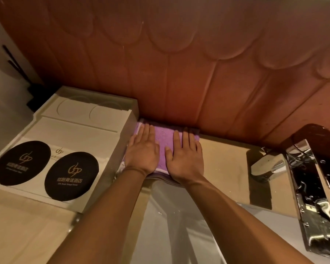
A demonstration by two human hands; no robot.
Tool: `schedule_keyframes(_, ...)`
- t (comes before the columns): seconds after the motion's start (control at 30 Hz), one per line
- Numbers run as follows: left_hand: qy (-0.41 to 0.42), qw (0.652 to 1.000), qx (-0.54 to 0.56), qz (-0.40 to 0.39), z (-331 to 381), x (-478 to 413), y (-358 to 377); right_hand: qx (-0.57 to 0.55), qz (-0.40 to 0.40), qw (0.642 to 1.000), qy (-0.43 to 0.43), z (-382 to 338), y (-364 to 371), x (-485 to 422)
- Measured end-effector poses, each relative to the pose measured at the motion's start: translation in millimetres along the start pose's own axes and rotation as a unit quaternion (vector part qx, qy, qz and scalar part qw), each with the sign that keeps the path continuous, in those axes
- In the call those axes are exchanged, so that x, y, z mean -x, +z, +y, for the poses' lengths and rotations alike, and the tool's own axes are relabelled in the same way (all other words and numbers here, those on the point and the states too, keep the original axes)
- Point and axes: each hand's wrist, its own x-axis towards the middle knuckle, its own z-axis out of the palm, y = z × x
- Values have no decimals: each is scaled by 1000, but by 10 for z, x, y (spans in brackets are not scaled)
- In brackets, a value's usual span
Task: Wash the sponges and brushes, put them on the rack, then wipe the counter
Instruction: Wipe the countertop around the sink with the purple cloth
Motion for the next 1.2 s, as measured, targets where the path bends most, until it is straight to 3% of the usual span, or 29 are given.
schedule_keyframes(0.17, -9, 1000, -13, -17, 65, 58, -1, -25, -33, 999, -25, 78, -35, 30)
schedule_keyframes(0.37, -24, 999, -19, -33, 302, 202, 48, -18, -7, 1000, -17, 276, -79, 136)
schedule_keyframes(0.5, -30, 999, -11, -44, 603, 321, 89, 0, -63, 998, -30, 619, -207, 260)
schedule_keyframes(0.77, 18, 997, -30, -75, 932, 525, 146, 30, -83, 995, 50, 854, -309, 621)
schedule_keyframes(0.87, 23, 996, -31, -79, 979, 665, 157, 29, -78, 996, 34, 935, -289, 749)
schedule_keyframes(1.0, 27, 997, -10, -68, 1062, 860, 190, -33, 5, 999, 21, 1040, -220, 888)
schedule_keyframes(1.13, 46, 995, -14, -84, 1152, 1055, 171, -127, -13, 992, 22, 1192, -123, 1086)
schedule_keyframes(1.2, 56, 994, -21, -95, 1192, 1123, 151, -119, -14, 993, 10, 1289, -110, 1193)
